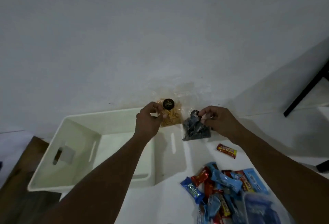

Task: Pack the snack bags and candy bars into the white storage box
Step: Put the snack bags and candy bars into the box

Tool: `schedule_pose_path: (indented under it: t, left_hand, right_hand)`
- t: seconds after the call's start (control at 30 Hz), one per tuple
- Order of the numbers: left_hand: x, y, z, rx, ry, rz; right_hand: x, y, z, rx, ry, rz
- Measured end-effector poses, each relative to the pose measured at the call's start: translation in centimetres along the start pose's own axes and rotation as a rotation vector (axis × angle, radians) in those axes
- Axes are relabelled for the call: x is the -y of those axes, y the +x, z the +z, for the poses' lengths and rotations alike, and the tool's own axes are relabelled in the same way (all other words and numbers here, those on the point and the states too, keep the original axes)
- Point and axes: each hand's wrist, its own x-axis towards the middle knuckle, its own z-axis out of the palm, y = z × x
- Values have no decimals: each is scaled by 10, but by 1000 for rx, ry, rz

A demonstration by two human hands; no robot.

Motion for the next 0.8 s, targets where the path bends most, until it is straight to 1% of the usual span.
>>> schedule_pose_path:
  t: [0.1,0.23,0.33,0.4,0.5,0.6,0.8]
  left_hand:
    - [1,-8,-72,-51,31,63]
    - [19,-25,-160,-102,44,55]
    - [46,-37,-211,-119,62,36]
    - [68,-42,-235,-112,76,6]
    - [103,-43,-254,-76,90,-78]
    - [141,-32,-257,-26,115,-110]
    - [200,2,-227,85,132,-176]
  right_hand:
    - [46,-4,40,3,-1,-66]
    - [95,-12,104,59,21,-127]
    - [112,-11,156,96,35,-130]
    - [117,-7,189,91,15,-106]
    - [115,1,231,61,-25,-53]
    - [98,16,266,27,-90,22]
    - [45,54,305,-55,-164,227]
